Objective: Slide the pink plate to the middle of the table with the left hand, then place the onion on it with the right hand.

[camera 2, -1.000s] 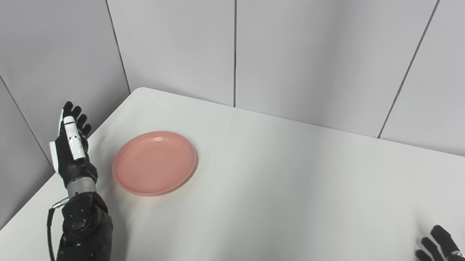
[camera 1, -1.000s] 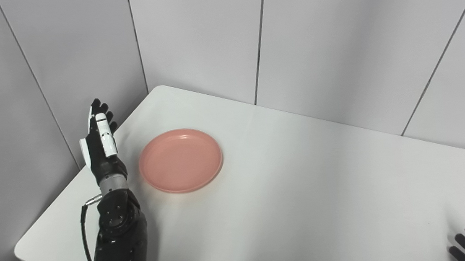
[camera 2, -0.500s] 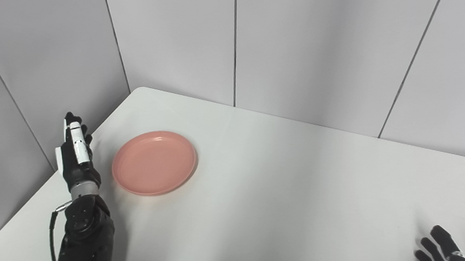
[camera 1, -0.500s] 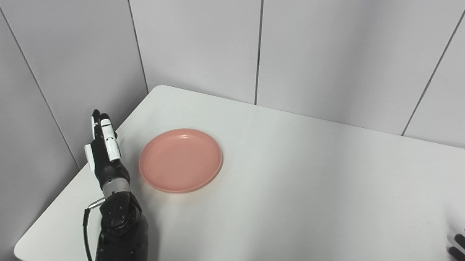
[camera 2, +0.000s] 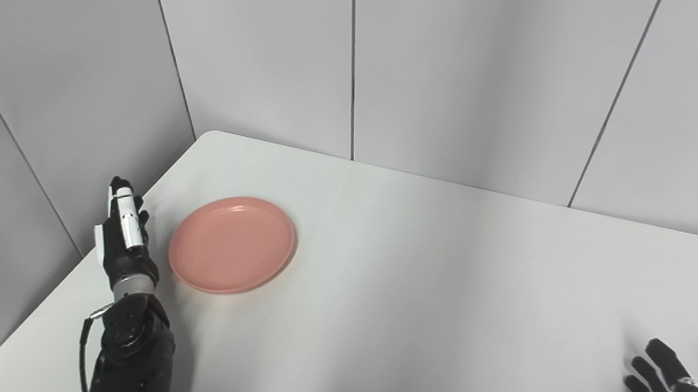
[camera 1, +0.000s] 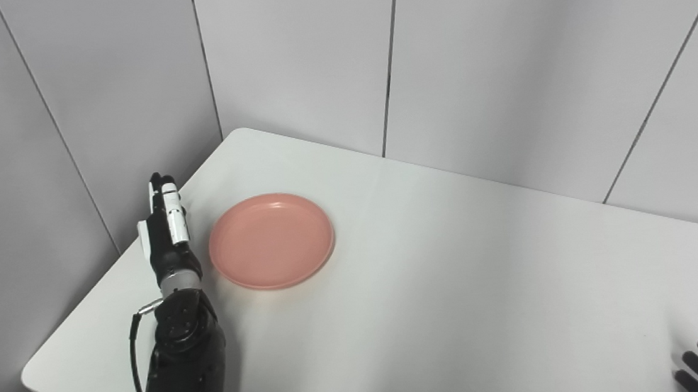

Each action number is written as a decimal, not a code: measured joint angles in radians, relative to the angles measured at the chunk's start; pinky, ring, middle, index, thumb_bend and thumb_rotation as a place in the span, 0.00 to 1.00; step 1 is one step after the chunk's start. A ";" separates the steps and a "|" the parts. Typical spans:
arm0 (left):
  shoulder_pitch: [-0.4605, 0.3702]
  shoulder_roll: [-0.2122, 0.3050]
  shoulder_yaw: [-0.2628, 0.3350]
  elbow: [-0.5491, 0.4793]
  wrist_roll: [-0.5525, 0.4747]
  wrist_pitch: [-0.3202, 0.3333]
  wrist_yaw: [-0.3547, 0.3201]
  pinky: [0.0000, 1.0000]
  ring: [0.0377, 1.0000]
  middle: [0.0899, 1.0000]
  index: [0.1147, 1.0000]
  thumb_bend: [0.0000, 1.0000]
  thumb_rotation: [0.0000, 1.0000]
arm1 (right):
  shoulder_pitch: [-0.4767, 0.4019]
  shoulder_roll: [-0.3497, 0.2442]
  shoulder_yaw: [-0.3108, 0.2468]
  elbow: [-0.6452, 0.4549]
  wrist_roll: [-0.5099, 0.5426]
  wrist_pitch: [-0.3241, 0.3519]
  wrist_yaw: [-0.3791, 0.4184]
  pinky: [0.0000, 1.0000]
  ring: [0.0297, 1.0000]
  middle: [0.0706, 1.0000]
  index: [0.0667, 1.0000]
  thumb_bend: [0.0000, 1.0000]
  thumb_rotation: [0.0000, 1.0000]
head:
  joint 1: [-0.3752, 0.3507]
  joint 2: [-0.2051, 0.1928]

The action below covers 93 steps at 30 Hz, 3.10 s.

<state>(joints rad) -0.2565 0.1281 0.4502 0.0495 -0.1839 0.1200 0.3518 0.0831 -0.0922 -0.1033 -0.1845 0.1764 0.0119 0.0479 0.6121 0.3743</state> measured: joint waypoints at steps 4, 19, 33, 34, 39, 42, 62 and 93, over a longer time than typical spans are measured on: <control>0.000 0.000 -0.002 0.000 -0.010 0.019 -0.003 0.97 0.97 0.98 0.96 0.38 1.00 | 0.000 0.000 0.000 0.000 0.000 0.000 -0.001 0.86 0.88 0.90 0.84 0.83 0.86 | 0.000 0.002; 0.000 -0.001 -0.029 0.017 -0.022 0.055 -0.030 0.94 0.93 0.93 0.90 0.37 1.00 | 0.000 -0.001 0.000 0.000 0.001 0.000 -0.001 0.85 0.88 0.90 0.84 0.81 0.86 | 0.002 0.005; -0.015 0.014 -0.055 0.077 -0.029 0.014 -0.068 0.93 0.94 0.94 0.91 0.37 1.00 | 0.003 -0.005 -0.001 0.000 0.002 0.000 0.001 0.86 0.89 0.91 0.85 0.84 0.86 | 0.000 0.006; -0.016 0.014 -0.055 0.078 -0.029 0.015 -0.068 0.93 0.94 0.94 0.90 0.37 1.00 | 0.003 -0.005 -0.001 0.000 0.002 0.000 0.001 0.87 0.89 0.91 0.85 0.84 0.86 | 0.000 0.006; -0.029 0.015 -0.056 0.097 -0.034 0.014 -0.082 0.91 0.94 0.94 0.91 0.36 1.00 | 0.003 -0.006 -0.001 -0.001 0.001 0.000 0.001 0.87 0.89 0.90 0.84 0.84 0.85 | 0.000 0.006; -0.039 0.017 -0.062 0.113 -0.041 0.011 -0.102 0.93 0.94 0.95 0.92 0.36 1.00 | 0.004 -0.006 0.000 -0.002 0.000 0.000 0.001 0.85 0.88 0.90 0.84 0.83 0.85 | 0.000 0.008; -0.113 0.013 -0.143 0.215 -0.098 -0.016 -0.185 0.97 0.96 0.96 0.94 0.37 1.00 | 0.005 -0.005 -0.001 -0.002 0.000 0.000 0.003 0.78 0.84 0.86 0.81 0.81 0.83 | -0.014 0.014; -0.176 -0.014 -0.258 0.279 -0.099 -0.001 -0.295 0.93 0.95 0.95 0.93 0.42 1.00 | 0.019 0.015 0.004 -0.013 -0.042 -0.001 -0.014 0.95 0.95 0.96 0.92 0.85 0.87 | -0.103 0.044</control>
<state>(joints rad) -0.4330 0.1137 0.1920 0.3287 -0.2830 0.1186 0.0565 0.1019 -0.0776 -0.0996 -0.1977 0.1346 0.0109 0.0335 0.5093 0.4188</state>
